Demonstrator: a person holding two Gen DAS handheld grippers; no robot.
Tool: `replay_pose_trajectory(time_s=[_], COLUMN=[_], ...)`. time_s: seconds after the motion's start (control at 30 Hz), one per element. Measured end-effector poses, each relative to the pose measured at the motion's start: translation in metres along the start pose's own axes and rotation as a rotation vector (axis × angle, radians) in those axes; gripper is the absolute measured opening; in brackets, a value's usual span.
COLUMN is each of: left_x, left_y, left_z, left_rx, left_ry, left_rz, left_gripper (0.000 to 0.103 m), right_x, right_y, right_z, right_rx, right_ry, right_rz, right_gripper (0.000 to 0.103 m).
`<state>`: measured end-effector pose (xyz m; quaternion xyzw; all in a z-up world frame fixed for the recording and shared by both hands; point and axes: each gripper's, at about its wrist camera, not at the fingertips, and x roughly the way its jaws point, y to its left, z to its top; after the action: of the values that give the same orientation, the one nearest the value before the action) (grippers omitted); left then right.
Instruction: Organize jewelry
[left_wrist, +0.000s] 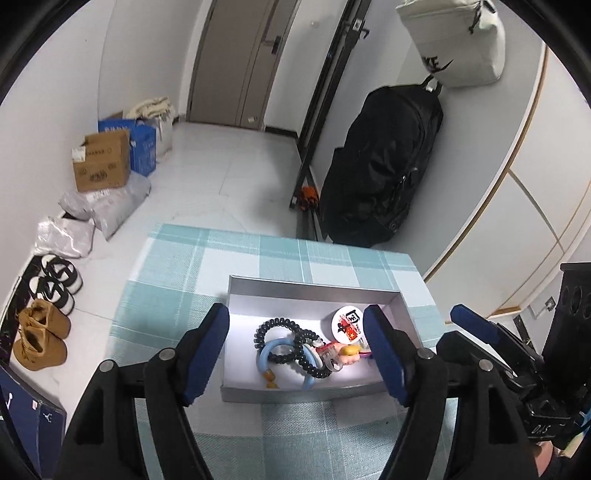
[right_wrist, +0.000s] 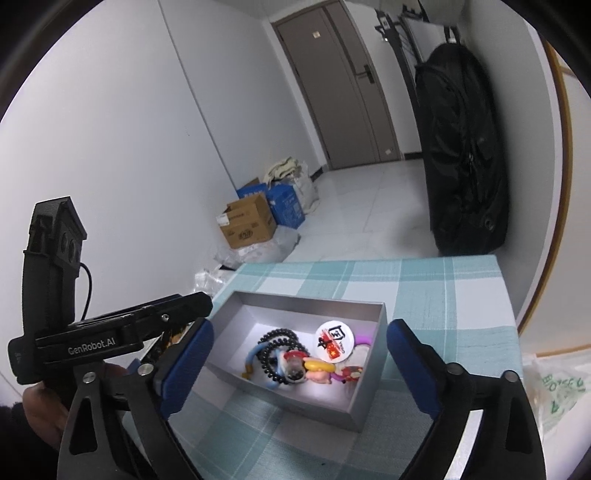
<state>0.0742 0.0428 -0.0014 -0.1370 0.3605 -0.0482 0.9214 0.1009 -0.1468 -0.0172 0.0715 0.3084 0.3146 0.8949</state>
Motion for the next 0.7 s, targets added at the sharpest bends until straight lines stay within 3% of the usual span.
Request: replay_pose_trajectory(time_s=[0.4, 0.7], left_x=[-0.029, -0.044], left_y=[-0.002, -0.006], left_z=[-0.018, -0.032], left_rx=[0.041, 0.061], left_ry=[-0.113, -0.148], left_rz=[0.087, 0.116], left_gripper=[0.082, 0.082], right_x=[-0.035, -0.044], right_y=[0.021, 0.027], right_z=[-0.015, -0.027], right_rx=[-0.05, -0.063], right_ry=[-0.08, -0.066], right_rz=[-0.047, -0.084], right_gripper=[0.103, 0.103])
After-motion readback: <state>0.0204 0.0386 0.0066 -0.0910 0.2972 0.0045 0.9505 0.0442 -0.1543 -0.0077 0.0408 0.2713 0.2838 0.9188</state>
